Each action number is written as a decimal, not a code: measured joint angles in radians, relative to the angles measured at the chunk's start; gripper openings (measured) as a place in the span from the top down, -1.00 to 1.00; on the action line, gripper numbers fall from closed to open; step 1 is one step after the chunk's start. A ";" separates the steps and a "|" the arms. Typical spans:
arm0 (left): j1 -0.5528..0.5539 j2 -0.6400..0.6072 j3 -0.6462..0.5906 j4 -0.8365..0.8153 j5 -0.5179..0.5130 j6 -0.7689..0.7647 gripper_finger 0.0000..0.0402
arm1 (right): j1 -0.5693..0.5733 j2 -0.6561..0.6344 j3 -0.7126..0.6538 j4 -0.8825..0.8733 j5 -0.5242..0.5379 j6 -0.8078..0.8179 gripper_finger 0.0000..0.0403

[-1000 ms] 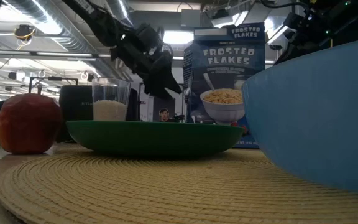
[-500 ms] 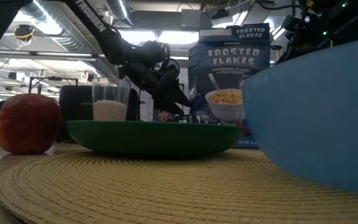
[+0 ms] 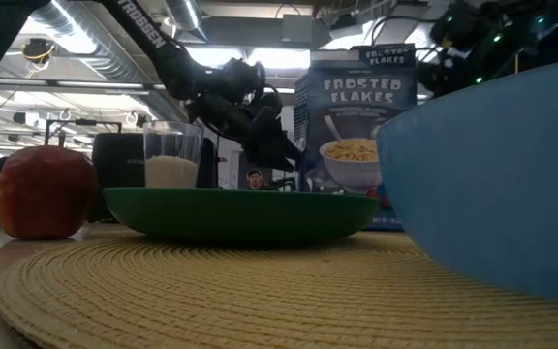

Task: Arrange a breakfast setting
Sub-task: Pour the cereal into the blue bowl

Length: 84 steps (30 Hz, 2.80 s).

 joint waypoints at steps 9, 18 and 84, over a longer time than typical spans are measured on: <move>-0.016 0.000 0.000 0.001 0.002 0.000 -0.97 | 0.000 0.119 0.000 0.114 -0.062 -0.003 0.85; -0.039 0.023 0.000 0.033 -0.029 -0.018 -0.97 | 0.001 0.126 0.000 0.125 -0.134 0.005 0.85; -0.077 -0.027 0.000 0.170 -0.093 0.085 -0.21 | 0.072 -0.253 0.000 0.001 0.222 -0.028 0.85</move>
